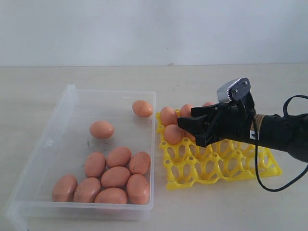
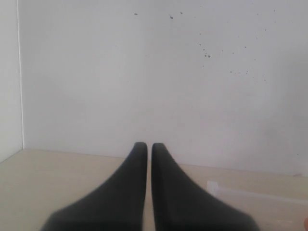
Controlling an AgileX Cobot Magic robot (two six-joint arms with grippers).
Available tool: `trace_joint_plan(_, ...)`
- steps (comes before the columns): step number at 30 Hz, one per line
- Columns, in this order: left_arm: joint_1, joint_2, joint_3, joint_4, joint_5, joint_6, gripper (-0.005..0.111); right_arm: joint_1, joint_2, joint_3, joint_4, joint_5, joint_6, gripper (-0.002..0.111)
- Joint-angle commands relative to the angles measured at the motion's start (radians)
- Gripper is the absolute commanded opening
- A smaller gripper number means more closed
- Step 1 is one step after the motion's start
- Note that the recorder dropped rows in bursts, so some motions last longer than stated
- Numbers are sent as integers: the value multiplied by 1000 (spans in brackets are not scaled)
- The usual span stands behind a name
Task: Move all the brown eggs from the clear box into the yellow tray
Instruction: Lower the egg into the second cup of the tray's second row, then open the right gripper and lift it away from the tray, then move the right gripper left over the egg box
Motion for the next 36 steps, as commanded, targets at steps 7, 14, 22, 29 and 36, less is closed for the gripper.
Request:
trace_joint_plan(7, -1, -2, -1, 4, 3, 5, 4, -3, -22, -5, 6, -32, 42, 57)
trace_joint_plan(14, -1, -2, -1, 4, 3, 5, 4, 45, -257, -15, -88, -154, 174, 11)
trace_joint_plan(22, -1, -2, -1, 4, 3, 5, 4, 466, -265, -489, -675, 929, 901, 0)
trace_joint_plan(29, -1, -2, -1, 4, 3, 5, 4, 464, -115, -680, -837, 854, 1174, 0)
trace_joint_plan(36, -1, -2, -1, 4, 3, 5, 4, 466, -129, -630, -836, 1366, 1084, 0)
